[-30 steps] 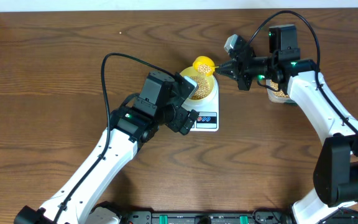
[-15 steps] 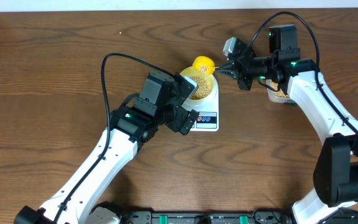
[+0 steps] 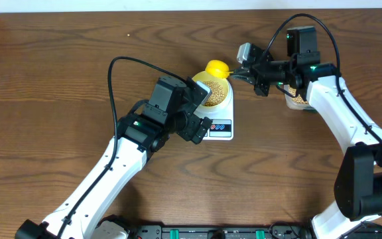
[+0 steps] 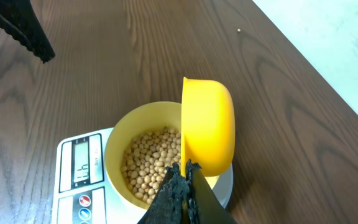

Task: Scoop item into bowl and weigh 50g on scale
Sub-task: 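Tilt the scoop to pour soybeans into the bowl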

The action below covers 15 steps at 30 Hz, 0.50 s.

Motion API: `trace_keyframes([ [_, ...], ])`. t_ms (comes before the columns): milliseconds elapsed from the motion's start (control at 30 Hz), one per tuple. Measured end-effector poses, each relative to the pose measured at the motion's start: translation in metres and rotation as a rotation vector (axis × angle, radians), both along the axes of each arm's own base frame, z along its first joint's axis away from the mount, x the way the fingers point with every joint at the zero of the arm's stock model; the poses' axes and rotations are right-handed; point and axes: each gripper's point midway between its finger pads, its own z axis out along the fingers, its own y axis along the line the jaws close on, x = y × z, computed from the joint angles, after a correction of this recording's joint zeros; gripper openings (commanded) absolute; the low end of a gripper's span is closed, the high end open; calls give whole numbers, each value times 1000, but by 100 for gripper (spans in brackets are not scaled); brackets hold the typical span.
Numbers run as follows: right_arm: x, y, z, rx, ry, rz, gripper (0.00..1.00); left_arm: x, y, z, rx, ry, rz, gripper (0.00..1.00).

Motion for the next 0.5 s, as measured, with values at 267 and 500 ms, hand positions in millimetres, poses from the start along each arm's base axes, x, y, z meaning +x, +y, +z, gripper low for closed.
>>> trace_keyframes([
  [267, -1, 3, 0, -4, -12, 13, 1, 0, 0, 0, 0, 0, 0, 93],
  [500, -1, 2, 0, -4, -14, 14, 1, 0, 0, 0, 0, 0, 0, 93],
])
